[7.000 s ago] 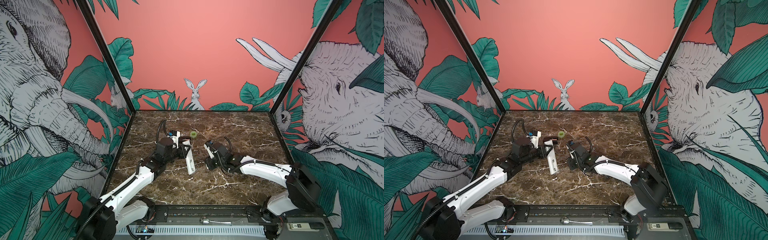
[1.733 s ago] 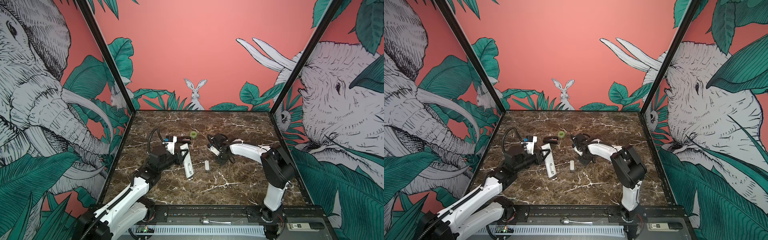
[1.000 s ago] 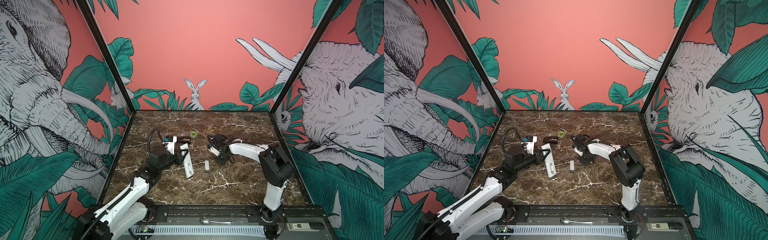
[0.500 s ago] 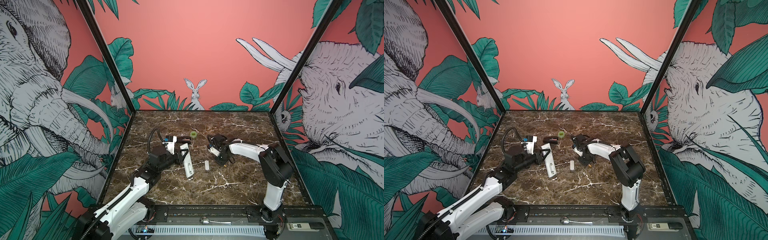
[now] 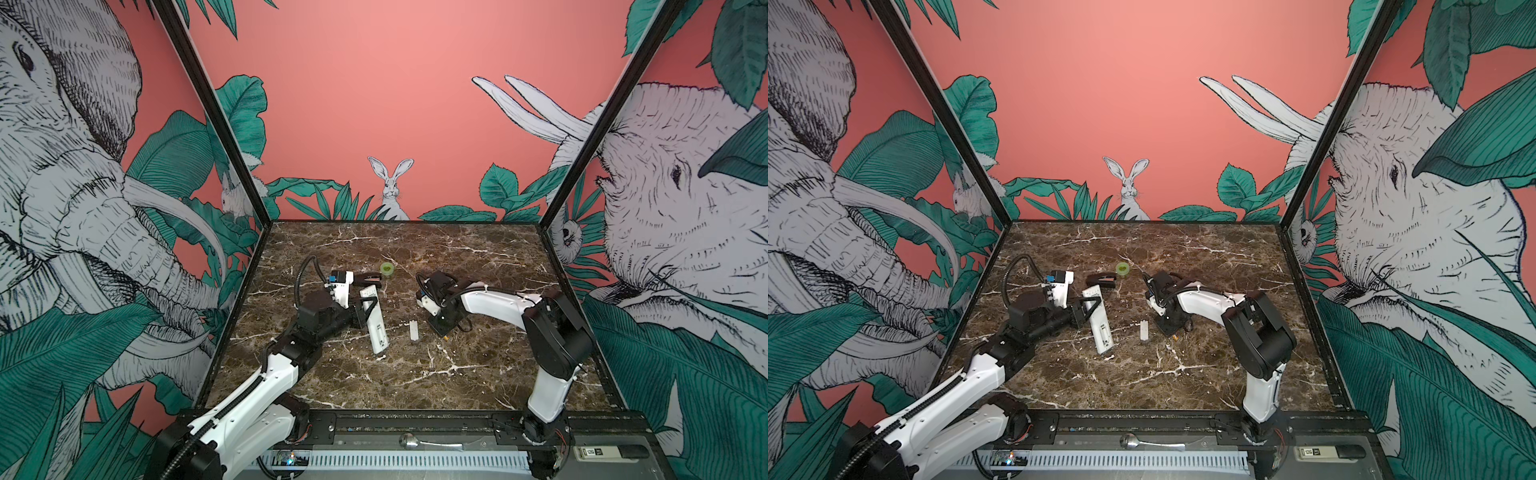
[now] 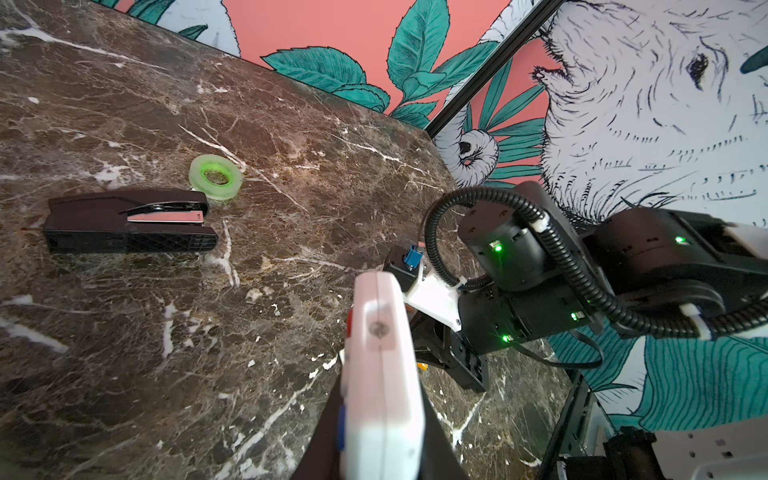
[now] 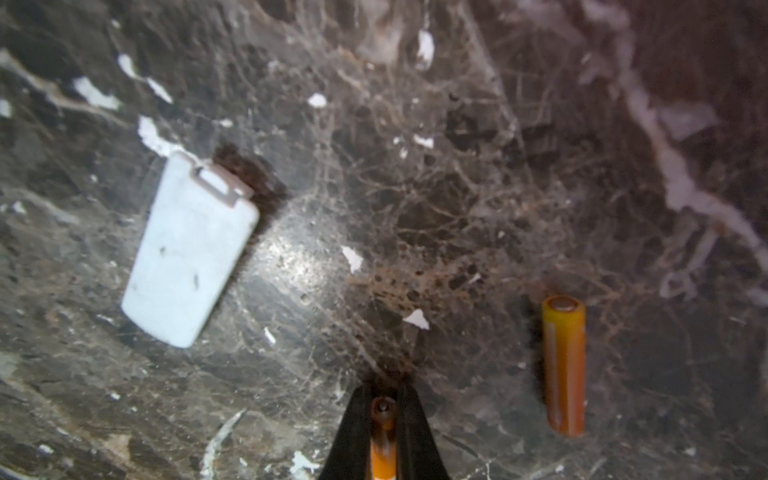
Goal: Load the batteries into the remote control
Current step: 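Close the right gripper on the end of one orange battery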
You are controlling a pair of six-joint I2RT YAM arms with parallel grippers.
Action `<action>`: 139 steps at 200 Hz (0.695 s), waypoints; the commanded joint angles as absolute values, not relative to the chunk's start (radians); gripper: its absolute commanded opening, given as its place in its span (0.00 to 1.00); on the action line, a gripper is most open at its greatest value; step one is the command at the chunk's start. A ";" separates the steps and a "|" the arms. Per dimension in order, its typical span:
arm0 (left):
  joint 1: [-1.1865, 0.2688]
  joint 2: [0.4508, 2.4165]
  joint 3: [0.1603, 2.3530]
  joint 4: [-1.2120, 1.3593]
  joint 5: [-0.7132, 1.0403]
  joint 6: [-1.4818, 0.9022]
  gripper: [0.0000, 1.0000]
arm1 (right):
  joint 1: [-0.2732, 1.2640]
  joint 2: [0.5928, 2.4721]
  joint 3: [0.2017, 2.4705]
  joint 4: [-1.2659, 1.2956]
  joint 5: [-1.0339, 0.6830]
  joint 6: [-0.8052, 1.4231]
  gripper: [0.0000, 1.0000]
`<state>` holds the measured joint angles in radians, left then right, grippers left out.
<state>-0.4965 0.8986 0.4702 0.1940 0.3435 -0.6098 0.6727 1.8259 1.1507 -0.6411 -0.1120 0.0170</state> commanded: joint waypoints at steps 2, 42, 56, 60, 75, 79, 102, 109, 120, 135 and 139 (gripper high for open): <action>-0.489 0.883 0.458 0.240 0.350 -0.617 0.00 | 0.684 1.820 1.134 -0.680 -0.087 0.048 0.14; -0.490 0.878 0.459 0.232 0.349 -0.610 0.00 | 0.696 1.832 1.149 -0.714 -0.039 0.051 0.24; -0.490 0.880 0.461 0.233 0.350 -0.610 0.00 | 0.700 1.836 1.156 -0.729 -0.023 0.050 0.26; -0.490 0.880 0.461 0.235 0.350 -0.611 0.00 | 0.702 1.836 1.158 -0.733 -0.019 0.048 0.27; -0.490 0.881 0.462 0.235 0.350 -0.611 0.00 | 0.704 1.837 1.164 -0.746 -0.005 0.045 0.27; -0.489 0.882 0.462 0.236 0.350 -0.611 0.00 | 0.704 1.838 1.166 -0.751 -0.001 0.045 0.27; -0.489 0.884 0.462 0.239 0.351 -0.611 0.00 | 0.706 1.841 1.173 -0.768 0.014 0.038 0.27; -0.489 0.883 0.462 0.241 0.351 -0.611 0.00 | 0.704 1.843 1.174 -0.774 0.017 0.036 0.26; -0.488 0.884 0.462 0.241 0.352 -0.612 0.00 | 0.705 1.847 1.177 -0.776 0.021 0.033 0.25; -0.490 0.884 0.465 0.239 0.353 -0.611 0.00 | 0.704 1.854 1.181 -0.779 0.021 0.030 0.24; -0.489 0.882 0.466 0.239 0.353 -0.609 0.00 | 0.706 1.856 1.183 -0.780 0.021 0.030 0.24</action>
